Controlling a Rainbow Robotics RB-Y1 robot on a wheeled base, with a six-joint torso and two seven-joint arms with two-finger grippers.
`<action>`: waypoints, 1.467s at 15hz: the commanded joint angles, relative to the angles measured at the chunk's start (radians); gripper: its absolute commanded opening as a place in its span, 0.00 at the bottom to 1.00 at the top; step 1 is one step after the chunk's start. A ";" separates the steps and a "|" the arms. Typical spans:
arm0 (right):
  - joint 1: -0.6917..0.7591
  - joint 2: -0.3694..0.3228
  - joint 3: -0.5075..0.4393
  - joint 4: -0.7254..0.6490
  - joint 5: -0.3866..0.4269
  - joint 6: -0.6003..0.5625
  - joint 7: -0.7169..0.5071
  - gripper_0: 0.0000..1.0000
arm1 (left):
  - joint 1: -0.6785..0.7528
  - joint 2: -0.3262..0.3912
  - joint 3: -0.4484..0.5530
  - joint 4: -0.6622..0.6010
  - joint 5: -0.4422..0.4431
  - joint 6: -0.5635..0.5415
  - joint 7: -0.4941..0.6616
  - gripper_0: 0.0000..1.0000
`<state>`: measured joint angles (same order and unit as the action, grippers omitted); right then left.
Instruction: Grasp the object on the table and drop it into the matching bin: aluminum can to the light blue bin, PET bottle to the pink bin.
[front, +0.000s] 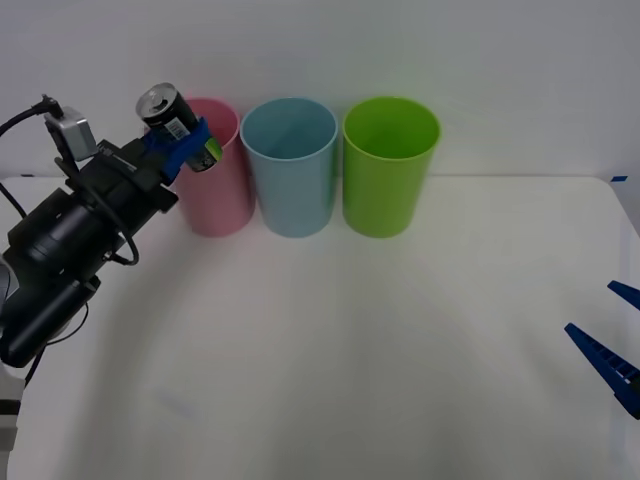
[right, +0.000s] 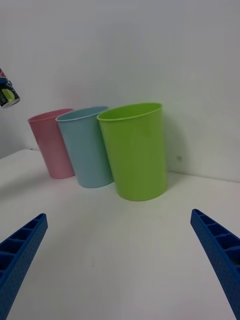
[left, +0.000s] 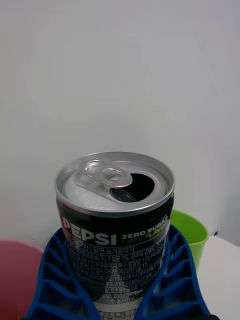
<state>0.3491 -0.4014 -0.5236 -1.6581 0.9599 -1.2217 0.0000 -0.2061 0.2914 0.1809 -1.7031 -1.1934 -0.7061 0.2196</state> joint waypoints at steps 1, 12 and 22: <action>0.000 0.000 0.000 0.000 0.000 0.000 0.000 1.00 | -0.052 0.000 -0.037 0.020 -0.035 0.056 0.015 0.00; 0.000 0.000 0.000 0.000 0.000 0.000 0.000 1.00 | -0.335 -0.001 -0.118 0.313 -0.106 0.122 0.015 0.00; 0.000 0.000 0.000 0.000 0.000 0.000 0.000 1.00 | -0.501 -0.001 -0.158 0.464 -0.175 0.201 0.000 0.01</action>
<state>0.3491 -0.4014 -0.5236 -1.6581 0.9599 -1.2217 0.0001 -0.6999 0.2891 0.0255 -1.2442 -1.3645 -0.5097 0.2209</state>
